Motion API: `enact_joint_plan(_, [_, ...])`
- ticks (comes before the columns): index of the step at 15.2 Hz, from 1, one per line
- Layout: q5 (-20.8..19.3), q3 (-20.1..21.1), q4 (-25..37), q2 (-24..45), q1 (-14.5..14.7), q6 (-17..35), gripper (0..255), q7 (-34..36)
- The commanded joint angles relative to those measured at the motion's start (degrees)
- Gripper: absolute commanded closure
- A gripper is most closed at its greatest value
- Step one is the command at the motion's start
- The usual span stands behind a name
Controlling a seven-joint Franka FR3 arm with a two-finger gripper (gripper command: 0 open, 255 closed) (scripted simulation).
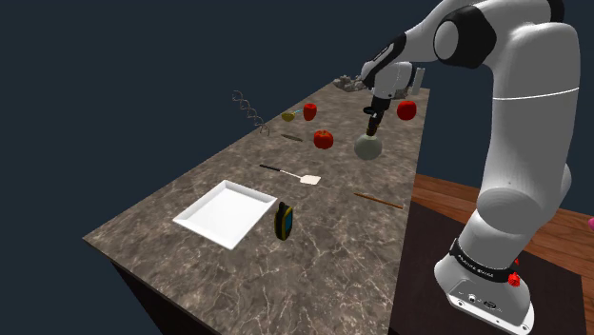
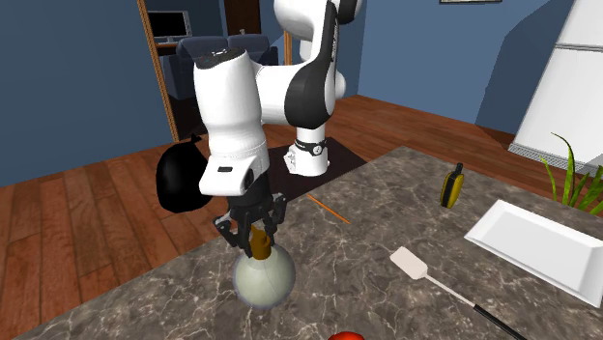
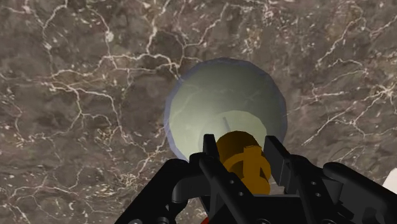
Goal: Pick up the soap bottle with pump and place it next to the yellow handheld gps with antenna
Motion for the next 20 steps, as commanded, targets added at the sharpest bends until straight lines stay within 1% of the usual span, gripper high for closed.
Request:
enact_joint_plan(1, [-0.33,-0.15,0.22,-0.40,0.10,-0.59,255,0.25])
enact_joint_plan(20, [-5.26,-1.94,7.56,-6.46,1.21,-12.81,255,4.24])
